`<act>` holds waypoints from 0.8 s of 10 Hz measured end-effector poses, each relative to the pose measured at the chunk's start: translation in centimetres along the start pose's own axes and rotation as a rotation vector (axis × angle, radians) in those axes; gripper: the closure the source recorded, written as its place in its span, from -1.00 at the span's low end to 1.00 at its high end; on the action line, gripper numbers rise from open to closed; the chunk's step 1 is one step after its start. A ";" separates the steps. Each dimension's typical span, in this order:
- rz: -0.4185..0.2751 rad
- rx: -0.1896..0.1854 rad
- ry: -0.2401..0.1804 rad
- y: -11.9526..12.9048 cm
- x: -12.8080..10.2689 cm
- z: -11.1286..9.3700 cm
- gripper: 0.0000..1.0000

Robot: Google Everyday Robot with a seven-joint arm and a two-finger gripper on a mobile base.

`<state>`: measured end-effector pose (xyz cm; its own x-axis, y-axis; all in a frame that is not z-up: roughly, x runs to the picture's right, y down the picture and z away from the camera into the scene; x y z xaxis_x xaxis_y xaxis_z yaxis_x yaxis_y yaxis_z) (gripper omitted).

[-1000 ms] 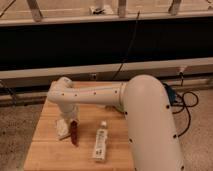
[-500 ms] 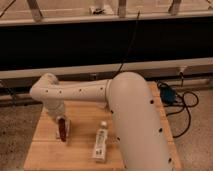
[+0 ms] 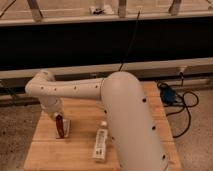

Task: Place the pepper on the white sponge

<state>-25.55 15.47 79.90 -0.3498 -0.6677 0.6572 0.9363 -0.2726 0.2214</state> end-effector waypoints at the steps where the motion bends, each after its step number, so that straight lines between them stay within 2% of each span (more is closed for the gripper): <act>1: 0.005 0.001 -0.002 0.4 0.5 0.3 0.63; 6: 0.015 0.013 -0.022 0.7 1.2 1.7 -0.37; 8: 0.012 0.021 -0.023 0.3 1.3 2.1 -0.60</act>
<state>-25.63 15.96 82.35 -0.3377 -0.6545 0.6765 0.9411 -0.2497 0.2282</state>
